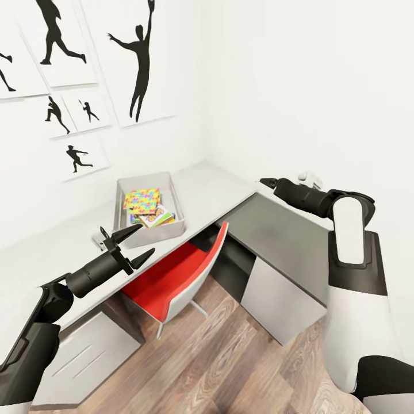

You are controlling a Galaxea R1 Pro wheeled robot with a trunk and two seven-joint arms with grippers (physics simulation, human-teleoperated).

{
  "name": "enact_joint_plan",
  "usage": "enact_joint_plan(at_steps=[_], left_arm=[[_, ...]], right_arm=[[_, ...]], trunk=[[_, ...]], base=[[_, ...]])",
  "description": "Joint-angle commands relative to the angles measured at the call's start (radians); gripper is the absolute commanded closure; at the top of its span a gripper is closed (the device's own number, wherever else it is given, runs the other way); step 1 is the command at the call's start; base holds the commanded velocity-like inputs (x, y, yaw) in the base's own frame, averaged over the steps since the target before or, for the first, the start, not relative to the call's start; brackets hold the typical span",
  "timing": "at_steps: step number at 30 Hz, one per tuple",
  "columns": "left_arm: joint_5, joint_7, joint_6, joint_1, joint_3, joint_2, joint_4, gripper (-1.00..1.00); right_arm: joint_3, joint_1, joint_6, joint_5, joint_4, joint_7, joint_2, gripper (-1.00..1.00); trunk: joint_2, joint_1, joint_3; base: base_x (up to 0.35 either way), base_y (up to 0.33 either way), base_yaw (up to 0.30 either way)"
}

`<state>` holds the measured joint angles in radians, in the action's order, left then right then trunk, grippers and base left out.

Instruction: Put all the toys in the child's room - the three board games (two on the bed and one on the table), the two jigsaw puzzles on the table, and the tennis ball on the table - inside the toy box on the table in the child's room.

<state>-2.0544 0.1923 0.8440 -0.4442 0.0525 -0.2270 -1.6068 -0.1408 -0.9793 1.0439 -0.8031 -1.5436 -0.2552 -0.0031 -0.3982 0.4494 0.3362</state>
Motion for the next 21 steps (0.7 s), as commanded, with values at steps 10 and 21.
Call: enact_joint_plan(at_steps=[10, 21], left_arm=[[-0.010, 0.009, 0.004, -0.001, 0.001, 0.000, -0.001, -1.00], [-0.010, 0.009, 0.004, -0.001, 0.001, 0.000, -0.001, -1.00]], right_arm=[[-0.001, 0.003, 0.003, -0.011, 0.003, -0.009, 0.000, -1.00], [-0.001, 0.020, 0.003, -0.013, 0.019, -0.007, -0.035, -1.00]], trunk=[[-0.002, 0.001, -0.012], [-0.002, 0.001, -0.027]], base=[[0.000, 0.000, -0.213], [0.000, 0.000, -0.213]])
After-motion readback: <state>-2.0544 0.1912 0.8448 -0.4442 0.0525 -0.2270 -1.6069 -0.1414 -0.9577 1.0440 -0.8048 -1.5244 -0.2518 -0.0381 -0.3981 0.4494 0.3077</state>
